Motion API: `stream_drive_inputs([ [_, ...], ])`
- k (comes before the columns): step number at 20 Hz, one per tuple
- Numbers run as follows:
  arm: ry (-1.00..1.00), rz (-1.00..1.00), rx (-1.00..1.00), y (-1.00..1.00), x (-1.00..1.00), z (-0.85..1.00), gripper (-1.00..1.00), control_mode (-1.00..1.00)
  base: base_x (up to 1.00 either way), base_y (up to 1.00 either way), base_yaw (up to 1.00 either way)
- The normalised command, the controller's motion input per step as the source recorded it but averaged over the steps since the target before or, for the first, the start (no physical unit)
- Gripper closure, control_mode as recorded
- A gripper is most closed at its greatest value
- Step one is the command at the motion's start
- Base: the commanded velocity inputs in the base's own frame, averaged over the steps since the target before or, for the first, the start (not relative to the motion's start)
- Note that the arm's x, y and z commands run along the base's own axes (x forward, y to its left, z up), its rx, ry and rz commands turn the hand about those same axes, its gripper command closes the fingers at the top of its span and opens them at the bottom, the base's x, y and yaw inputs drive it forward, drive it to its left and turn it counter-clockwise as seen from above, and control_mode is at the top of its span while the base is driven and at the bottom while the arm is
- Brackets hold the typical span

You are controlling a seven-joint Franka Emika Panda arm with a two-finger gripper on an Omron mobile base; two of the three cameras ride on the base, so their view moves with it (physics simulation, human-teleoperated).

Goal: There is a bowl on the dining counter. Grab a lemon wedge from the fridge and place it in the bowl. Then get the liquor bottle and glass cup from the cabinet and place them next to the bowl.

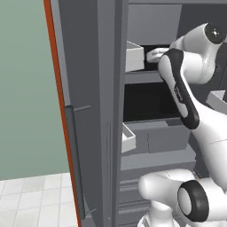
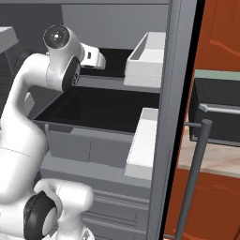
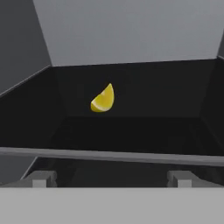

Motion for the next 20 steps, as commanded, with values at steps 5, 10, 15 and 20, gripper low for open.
stream_drive_inputs([
  [5, 0.07, 0.02, 0.00, 0.51, 0.60, 0.00, -1.00, -1.00, 0.00, 0.00, 0.00],
  [10, 0.06, 0.01, 0.00, 0.34, 0.63, 0.00, -1.00, -1.00, 0.00, 0.00, 0.00],
  [15, 0.01, 0.00, -0.02, 0.05, 0.47, 0.00, -1.00, -1.00, 0.00, 0.00, 0.00],
  [20, 0.01, 0.00, -0.05, 0.00, 0.35, -0.06, -1.00, -1.00, 0.00, 0.00, 0.00],
])
